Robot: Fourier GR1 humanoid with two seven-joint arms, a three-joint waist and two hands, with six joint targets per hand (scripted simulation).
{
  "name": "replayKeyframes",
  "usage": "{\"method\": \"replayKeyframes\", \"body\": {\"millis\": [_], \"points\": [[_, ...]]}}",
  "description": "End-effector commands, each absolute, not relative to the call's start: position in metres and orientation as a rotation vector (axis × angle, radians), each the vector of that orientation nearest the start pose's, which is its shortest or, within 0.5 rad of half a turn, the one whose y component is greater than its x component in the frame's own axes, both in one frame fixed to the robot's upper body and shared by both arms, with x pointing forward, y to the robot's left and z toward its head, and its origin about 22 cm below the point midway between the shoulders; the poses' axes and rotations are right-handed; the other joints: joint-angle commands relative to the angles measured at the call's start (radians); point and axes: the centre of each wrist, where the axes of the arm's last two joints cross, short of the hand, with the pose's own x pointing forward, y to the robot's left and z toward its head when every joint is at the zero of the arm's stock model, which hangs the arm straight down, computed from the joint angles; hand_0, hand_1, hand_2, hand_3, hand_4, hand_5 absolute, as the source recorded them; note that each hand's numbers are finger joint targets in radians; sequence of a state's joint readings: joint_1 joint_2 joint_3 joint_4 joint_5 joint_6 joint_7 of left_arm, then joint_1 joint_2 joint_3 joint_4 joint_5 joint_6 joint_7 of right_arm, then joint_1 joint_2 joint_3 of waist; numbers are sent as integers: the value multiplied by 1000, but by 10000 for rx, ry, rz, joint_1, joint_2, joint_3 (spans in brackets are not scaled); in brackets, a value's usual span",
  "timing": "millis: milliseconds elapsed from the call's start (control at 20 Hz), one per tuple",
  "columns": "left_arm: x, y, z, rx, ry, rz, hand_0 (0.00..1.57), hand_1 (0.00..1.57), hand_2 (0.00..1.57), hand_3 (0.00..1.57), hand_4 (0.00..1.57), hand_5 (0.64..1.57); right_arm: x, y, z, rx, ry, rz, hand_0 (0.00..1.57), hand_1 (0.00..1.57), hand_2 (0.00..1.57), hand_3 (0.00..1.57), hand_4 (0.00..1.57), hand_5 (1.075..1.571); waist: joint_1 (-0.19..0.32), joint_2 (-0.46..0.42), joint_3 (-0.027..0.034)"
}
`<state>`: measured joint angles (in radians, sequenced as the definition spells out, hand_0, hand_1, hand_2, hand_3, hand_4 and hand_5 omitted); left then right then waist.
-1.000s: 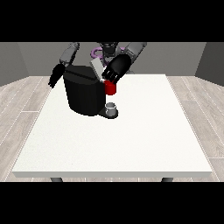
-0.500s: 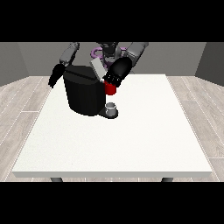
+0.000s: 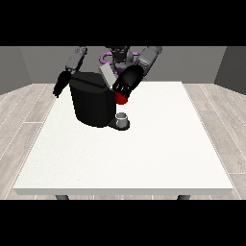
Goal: Insert the coffee pod into the coffee machine and close the lid
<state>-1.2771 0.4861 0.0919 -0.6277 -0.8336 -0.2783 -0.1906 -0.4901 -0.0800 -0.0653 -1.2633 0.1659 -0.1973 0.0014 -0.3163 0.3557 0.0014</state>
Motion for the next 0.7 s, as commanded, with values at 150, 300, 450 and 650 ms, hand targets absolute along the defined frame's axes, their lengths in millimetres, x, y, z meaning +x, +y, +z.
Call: {"method": "replayKeyframes", "body": {"millis": [150,300,450,650], "points": [[462,265,270,8286,-16993,-10990,1241,1241,1202,970,0,1571,345,-205,62,-2604,-17082,1477,0,0,0,0,71,1571,-397,-40,-18],[462,252,290,8754,-17343,-11410,1232,1232,1211,967,0,1571,357,-198,78,-2639,-17621,1474,0,0,0,0,147,1571,-181,341,-13],[460,262,295,9173,-17504,-11367,1222,1222,1174,886,0,1571,354,-203,78,-2516,-17598,1686,0,0,0,0,185,1571,-435,393,-13],[459,259,301,9492,-17724,-11725,999,999,1023,718,0,1571,358,-197,79,-2792,-17823,1382,0,0,0,0,87,1571,-216,668,-12]]}}
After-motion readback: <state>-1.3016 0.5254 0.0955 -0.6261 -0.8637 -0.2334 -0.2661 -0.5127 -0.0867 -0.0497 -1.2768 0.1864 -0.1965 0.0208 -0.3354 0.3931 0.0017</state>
